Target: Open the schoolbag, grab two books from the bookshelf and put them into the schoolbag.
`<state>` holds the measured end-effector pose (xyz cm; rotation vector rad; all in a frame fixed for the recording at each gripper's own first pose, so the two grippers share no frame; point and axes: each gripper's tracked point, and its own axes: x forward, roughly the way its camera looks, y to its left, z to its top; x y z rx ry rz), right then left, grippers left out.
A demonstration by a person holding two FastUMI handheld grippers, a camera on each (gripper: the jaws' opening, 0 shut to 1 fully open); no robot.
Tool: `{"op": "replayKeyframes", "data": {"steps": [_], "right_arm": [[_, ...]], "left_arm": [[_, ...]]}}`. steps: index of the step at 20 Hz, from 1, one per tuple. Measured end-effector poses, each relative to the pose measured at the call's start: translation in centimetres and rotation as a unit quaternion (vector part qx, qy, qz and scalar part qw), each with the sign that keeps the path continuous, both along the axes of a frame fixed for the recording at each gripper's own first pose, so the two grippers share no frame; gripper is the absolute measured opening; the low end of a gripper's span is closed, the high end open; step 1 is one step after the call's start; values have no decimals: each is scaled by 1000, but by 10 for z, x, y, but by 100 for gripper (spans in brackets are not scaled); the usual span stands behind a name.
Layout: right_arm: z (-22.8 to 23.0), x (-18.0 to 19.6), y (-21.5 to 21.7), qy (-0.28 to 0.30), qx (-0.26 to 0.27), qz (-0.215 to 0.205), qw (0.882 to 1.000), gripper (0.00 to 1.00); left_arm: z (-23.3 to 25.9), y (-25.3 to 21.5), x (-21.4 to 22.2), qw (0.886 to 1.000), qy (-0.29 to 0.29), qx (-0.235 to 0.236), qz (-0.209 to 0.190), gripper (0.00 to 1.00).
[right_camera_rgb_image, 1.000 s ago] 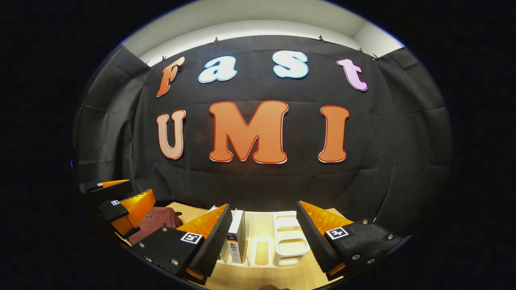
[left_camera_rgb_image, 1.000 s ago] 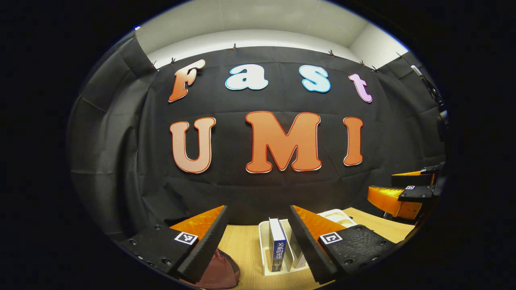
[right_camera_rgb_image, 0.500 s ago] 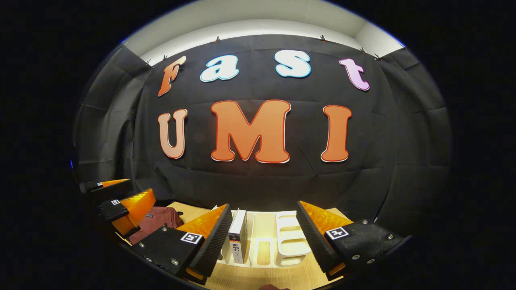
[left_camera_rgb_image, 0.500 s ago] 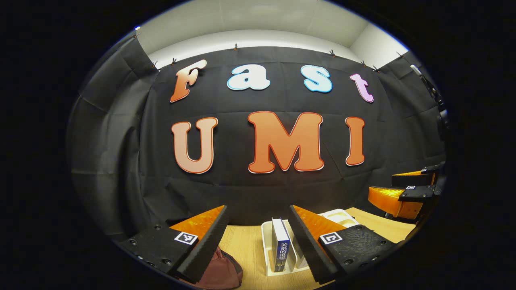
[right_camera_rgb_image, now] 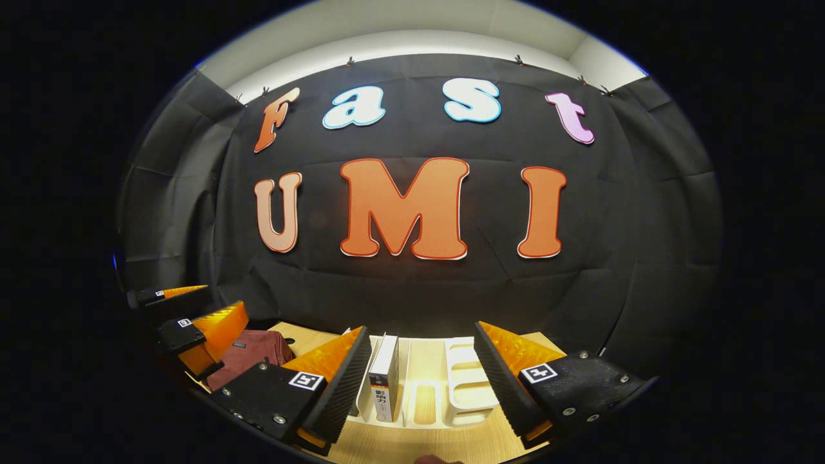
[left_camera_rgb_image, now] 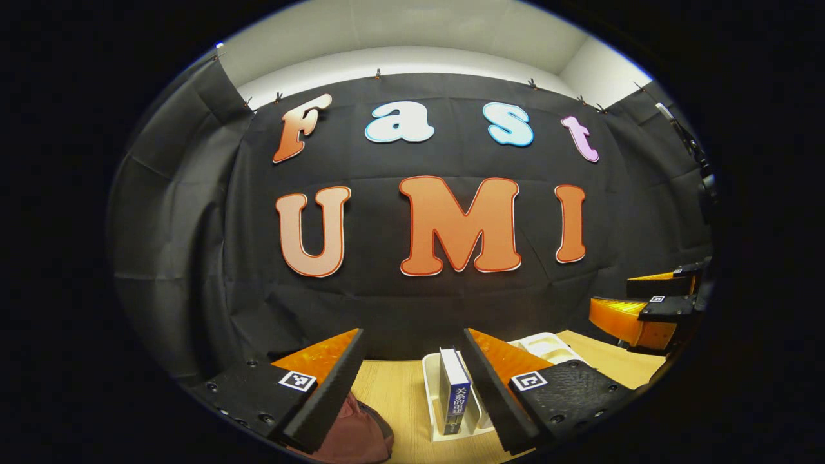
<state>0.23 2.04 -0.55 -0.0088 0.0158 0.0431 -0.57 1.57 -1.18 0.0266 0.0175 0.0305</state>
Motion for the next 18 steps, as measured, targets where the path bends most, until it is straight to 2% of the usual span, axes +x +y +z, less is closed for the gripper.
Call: {"op": "replayKeyframes", "data": {"steps": [11,16,18], "right_arm": [[-4,0,0,4,0,-3,1000,95],[-7,1,0,9,2,-5,1000,95],[-10,2,0,12,3,-6,1000,95]], "left_arm": [[-7,0,1,1000,7,12,-4,94],[-21,4,-1,999,22,35,-2,94],[-33,11,-4,998,36,58,2,94]]}}
